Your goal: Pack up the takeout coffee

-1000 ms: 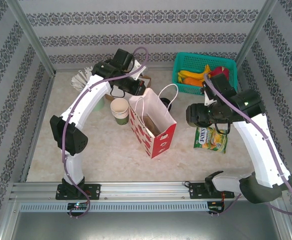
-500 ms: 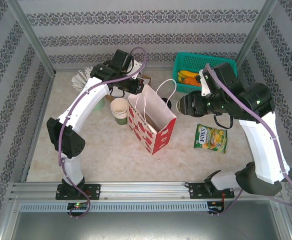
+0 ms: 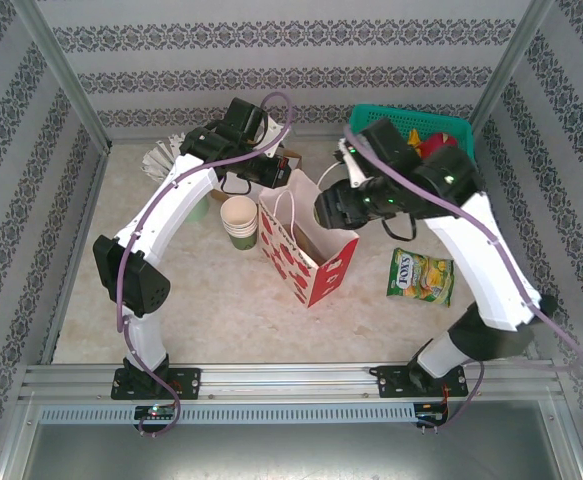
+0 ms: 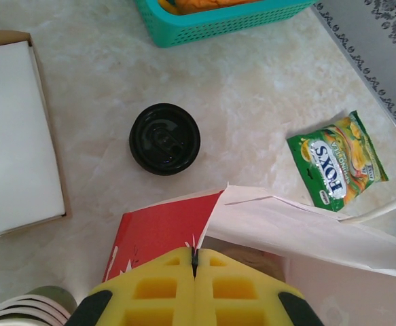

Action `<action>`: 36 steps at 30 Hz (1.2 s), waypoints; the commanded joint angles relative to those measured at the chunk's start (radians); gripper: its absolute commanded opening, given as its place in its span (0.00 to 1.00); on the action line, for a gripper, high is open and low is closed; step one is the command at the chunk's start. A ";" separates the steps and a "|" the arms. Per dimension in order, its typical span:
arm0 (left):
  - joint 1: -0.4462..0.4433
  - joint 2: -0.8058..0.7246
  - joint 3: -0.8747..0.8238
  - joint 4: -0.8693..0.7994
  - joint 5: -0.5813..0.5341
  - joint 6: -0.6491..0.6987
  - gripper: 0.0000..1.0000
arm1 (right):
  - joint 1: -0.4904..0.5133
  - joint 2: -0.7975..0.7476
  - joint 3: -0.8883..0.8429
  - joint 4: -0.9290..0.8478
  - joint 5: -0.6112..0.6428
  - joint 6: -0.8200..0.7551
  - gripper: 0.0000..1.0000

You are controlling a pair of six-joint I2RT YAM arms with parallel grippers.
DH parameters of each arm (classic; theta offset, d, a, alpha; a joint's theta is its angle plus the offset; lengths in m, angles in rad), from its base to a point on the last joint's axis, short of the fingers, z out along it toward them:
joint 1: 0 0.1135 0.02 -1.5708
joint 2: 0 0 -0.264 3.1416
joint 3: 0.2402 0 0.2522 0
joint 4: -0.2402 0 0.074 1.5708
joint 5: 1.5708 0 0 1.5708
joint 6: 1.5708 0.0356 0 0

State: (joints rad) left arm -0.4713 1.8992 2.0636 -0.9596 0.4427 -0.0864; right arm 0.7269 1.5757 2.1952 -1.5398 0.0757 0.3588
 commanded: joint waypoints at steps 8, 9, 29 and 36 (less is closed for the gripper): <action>-0.004 0.014 0.017 0.025 0.034 -0.029 0.00 | 0.051 0.099 -0.016 0.075 -0.070 -0.041 0.74; -0.004 0.015 0.016 0.026 0.035 -0.029 0.00 | 0.049 0.094 -0.037 0.099 -0.089 -0.039 0.74; 0.013 0.021 0.007 0.038 0.067 -0.025 0.00 | -0.038 -0.008 -0.332 0.267 -0.239 0.050 0.74; 0.018 0.020 0.008 0.042 0.093 -0.003 0.00 | -0.044 0.004 -0.340 0.208 -0.153 0.050 0.74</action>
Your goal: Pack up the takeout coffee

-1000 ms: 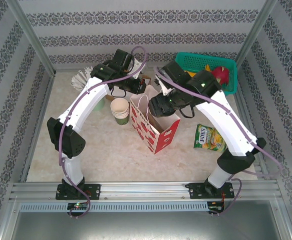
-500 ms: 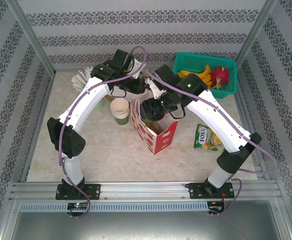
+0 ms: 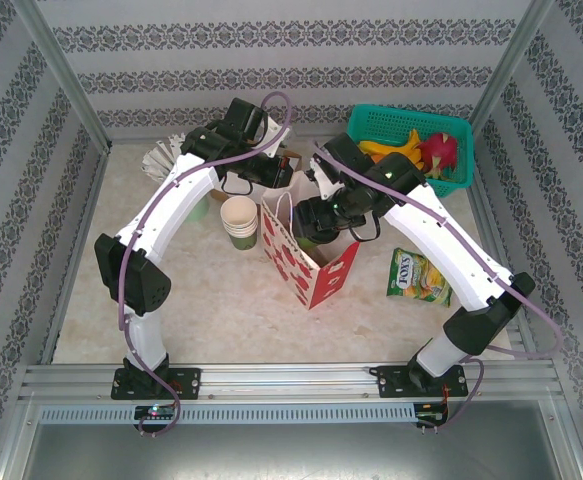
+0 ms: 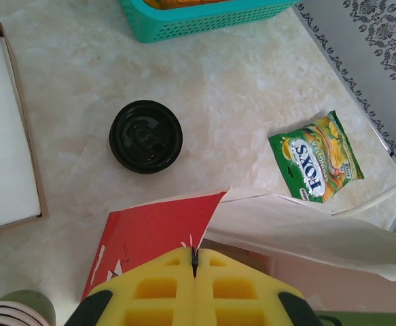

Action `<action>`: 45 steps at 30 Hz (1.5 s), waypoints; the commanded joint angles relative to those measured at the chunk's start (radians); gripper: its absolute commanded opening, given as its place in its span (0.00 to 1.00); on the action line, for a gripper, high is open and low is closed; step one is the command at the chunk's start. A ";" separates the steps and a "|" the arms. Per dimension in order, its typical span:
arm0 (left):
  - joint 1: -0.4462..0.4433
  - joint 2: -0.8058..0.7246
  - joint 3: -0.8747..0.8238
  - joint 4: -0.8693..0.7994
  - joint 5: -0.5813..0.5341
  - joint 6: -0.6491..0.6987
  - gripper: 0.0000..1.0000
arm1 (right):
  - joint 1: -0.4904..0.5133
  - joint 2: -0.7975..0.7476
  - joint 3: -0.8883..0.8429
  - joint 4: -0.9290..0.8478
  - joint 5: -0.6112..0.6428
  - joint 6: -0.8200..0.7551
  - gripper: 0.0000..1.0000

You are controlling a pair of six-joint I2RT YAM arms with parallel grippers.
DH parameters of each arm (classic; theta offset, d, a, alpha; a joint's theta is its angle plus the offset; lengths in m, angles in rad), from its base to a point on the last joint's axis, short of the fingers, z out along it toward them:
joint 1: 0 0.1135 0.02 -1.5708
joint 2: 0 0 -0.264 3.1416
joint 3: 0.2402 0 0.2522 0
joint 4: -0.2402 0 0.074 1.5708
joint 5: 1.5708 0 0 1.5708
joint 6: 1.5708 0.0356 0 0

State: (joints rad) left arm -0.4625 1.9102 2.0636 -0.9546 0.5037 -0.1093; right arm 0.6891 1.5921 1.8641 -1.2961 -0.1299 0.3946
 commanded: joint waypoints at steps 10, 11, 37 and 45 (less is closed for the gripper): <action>0.012 0.006 -0.011 0.066 0.072 0.025 0.00 | 0.028 0.056 0.037 -0.112 0.148 -0.015 0.74; 0.012 0.006 -0.011 0.067 0.073 0.024 0.00 | 0.029 0.061 0.038 -0.119 0.152 -0.018 0.74; 0.024 0.015 -0.011 0.071 0.125 0.011 0.00 | 0.064 0.143 0.030 -0.207 0.202 -0.090 0.73; 0.024 0.024 -0.007 0.043 0.195 0.080 0.00 | 0.068 0.167 0.017 -0.236 0.115 -0.175 0.72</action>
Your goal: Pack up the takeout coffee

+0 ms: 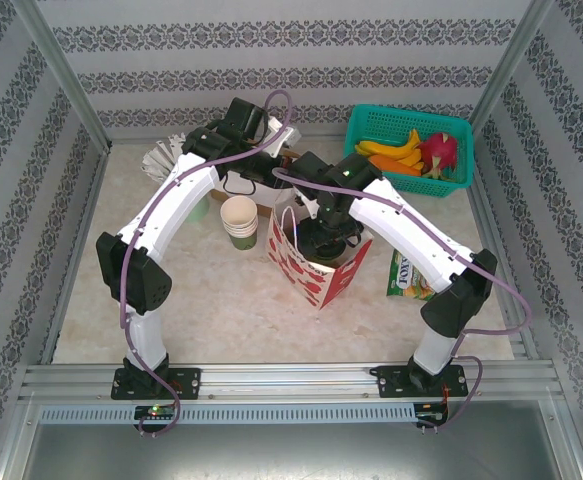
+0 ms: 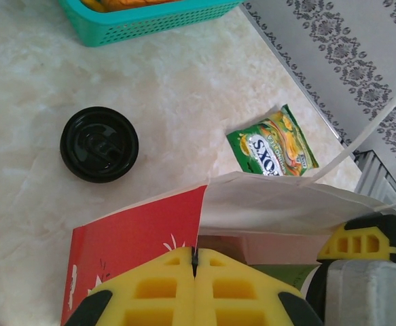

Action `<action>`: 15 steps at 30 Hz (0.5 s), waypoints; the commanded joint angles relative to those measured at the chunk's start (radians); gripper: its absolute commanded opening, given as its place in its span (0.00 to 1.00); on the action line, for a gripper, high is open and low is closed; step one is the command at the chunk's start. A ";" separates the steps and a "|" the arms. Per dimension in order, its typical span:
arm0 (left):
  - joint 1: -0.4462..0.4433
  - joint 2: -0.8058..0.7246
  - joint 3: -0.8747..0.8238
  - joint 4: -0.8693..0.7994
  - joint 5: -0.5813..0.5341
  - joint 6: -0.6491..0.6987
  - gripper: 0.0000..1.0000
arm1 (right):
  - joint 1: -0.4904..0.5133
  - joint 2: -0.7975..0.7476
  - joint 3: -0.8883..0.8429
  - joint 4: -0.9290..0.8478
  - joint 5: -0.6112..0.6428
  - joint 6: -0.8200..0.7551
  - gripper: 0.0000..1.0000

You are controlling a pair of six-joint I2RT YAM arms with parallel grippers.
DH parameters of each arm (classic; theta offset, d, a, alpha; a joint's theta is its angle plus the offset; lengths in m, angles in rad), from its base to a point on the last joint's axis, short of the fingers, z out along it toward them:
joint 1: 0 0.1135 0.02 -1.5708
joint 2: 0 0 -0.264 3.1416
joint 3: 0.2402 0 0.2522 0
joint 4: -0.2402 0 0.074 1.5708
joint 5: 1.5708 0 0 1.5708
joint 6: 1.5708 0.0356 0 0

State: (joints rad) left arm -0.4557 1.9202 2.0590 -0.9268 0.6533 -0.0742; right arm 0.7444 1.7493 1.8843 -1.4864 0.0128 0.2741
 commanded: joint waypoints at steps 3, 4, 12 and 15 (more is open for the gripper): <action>0.019 0.023 0.007 0.009 0.038 0.051 0.00 | 0.022 0.005 -0.003 -0.049 -0.093 -0.084 0.71; 0.020 0.028 0.009 0.009 0.040 0.049 0.00 | 0.026 0.003 -0.005 -0.046 -0.116 -0.095 0.71; 0.021 0.044 0.026 0.001 0.069 0.049 0.00 | 0.011 -0.033 -0.059 0.027 -0.116 -0.053 0.72; 0.021 0.035 0.029 -0.027 0.067 0.079 0.14 | -0.006 -0.037 -0.072 0.020 -0.039 -0.013 0.72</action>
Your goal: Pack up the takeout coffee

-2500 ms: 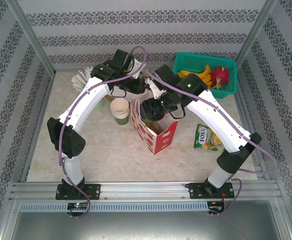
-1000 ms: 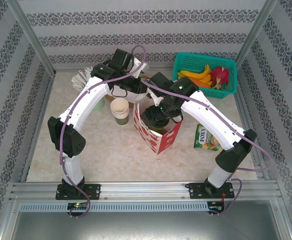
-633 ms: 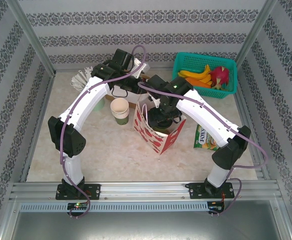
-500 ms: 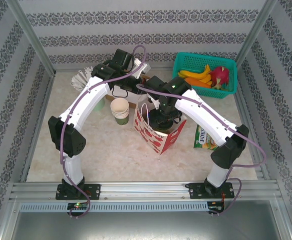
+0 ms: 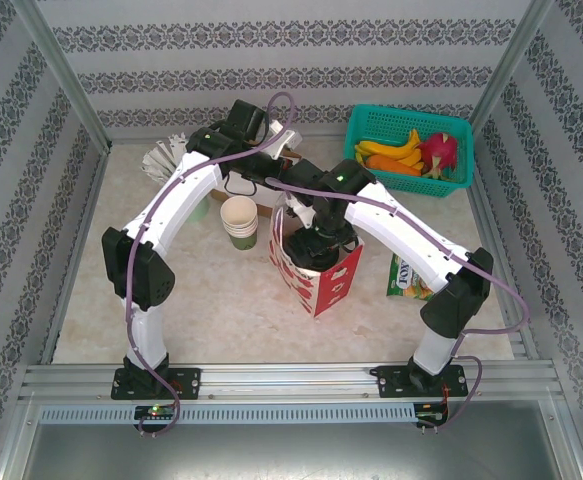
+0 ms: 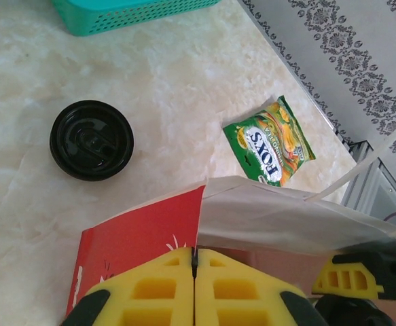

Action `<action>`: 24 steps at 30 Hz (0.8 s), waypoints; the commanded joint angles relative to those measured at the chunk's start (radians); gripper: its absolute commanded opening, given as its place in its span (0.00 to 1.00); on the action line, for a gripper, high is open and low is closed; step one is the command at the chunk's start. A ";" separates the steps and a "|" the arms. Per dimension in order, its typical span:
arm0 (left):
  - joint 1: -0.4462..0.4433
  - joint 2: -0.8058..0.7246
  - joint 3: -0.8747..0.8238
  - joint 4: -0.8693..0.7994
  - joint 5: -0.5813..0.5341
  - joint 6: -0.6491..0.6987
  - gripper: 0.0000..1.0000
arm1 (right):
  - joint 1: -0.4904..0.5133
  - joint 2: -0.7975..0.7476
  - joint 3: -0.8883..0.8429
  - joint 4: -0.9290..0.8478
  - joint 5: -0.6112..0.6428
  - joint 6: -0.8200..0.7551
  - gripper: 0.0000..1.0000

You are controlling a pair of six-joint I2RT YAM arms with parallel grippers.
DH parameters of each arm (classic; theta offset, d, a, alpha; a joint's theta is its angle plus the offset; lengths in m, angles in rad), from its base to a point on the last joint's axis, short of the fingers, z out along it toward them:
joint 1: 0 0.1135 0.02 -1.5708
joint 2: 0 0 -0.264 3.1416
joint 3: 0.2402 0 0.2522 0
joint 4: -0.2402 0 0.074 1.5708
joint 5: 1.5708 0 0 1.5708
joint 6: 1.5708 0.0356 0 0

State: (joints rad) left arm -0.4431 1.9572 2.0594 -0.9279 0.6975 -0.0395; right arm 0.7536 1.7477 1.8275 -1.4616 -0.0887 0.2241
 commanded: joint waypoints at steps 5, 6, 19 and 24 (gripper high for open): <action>0.009 -0.026 0.025 -0.088 0.010 0.130 0.38 | -0.023 -0.054 -0.040 0.028 0.067 0.050 0.72; 0.008 -0.030 0.024 -0.101 0.011 0.150 0.41 | -0.023 -0.056 -0.044 0.031 0.063 0.050 0.72; 0.006 -0.038 0.022 -0.149 -0.120 0.278 0.43 | -0.031 -0.043 -0.051 0.035 0.052 0.043 0.72; 0.005 -0.040 0.021 -0.146 -0.094 0.281 0.29 | -0.030 -0.031 -0.047 0.031 0.049 0.044 0.72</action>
State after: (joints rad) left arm -0.4431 1.9568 2.0594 -1.0584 0.5980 0.2146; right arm 0.7345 1.7145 1.7817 -1.4239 -0.0448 0.2588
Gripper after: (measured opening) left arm 0.296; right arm 0.846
